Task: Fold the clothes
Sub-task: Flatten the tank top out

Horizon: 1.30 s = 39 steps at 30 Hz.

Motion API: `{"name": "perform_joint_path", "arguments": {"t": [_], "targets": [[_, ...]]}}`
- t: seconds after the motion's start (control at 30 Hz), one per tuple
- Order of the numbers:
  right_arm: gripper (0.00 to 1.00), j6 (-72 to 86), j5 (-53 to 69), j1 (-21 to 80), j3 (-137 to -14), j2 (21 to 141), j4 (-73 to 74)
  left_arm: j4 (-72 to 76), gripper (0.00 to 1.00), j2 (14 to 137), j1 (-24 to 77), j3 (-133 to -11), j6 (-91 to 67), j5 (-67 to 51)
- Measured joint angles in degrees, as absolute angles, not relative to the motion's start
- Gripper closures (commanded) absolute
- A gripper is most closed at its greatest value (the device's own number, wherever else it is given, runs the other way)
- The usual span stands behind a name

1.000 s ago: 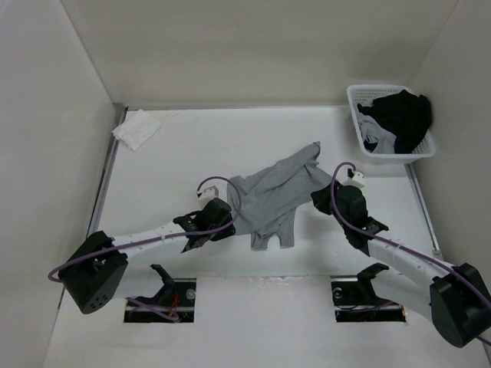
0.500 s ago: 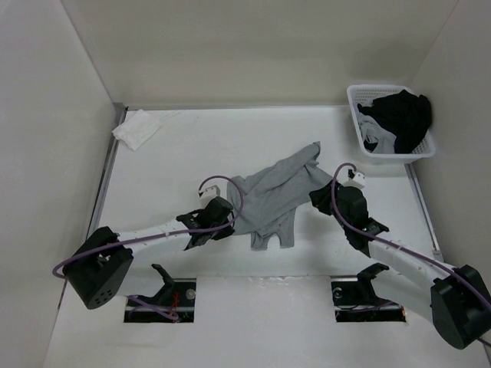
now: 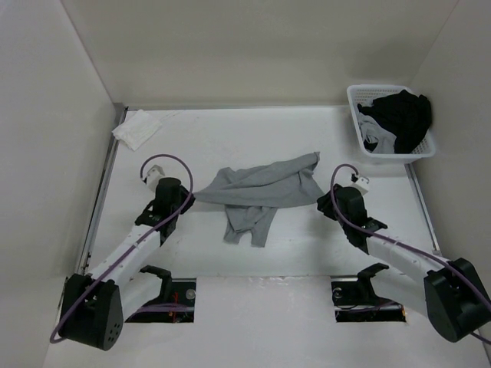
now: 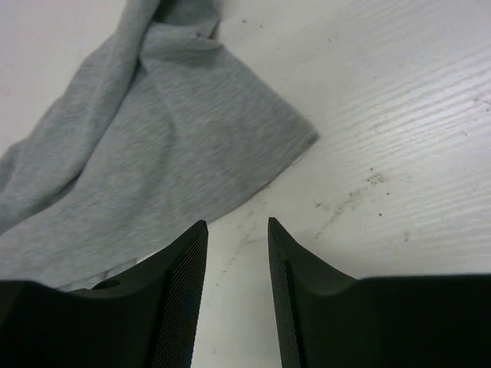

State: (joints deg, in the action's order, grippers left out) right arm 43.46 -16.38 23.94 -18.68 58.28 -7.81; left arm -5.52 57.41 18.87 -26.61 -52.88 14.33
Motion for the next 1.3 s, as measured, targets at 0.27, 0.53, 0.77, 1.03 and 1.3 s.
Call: {"name": "perform_joint_path", "arguments": {"t": [0.27, 0.53, 0.77, 1.03, 1.3], "targets": [[0.55, 43.53, -18.02, 26.74, -23.57, 66.89, -3.60, -1.85, 0.97, 54.11, 5.13, -22.13, -54.06, 11.22], [0.59, 41.52, -17.28, 29.28, -30.87, 76.75, -2.17, 4.64, 0.97, 58.72, 3.79, -20.40, -54.39, 5.98], [0.64, 41.45, -16.10, 29.34, -32.73, 81.34, -1.87, 6.79, 0.97, 59.77, 3.81, -19.46, -54.41, 3.84], [0.69, 41.82, -15.92, 28.75, -35.77, 83.42, -0.58, 7.42, 0.97, 57.89, 3.95, -19.46, -54.41, 3.79], [0.61, 42.30, -15.81, 27.79, -39.27, 85.60, 3.42, 7.60, 0.96, 56.23, 4.03, -19.46, -54.48, 3.79]]}}
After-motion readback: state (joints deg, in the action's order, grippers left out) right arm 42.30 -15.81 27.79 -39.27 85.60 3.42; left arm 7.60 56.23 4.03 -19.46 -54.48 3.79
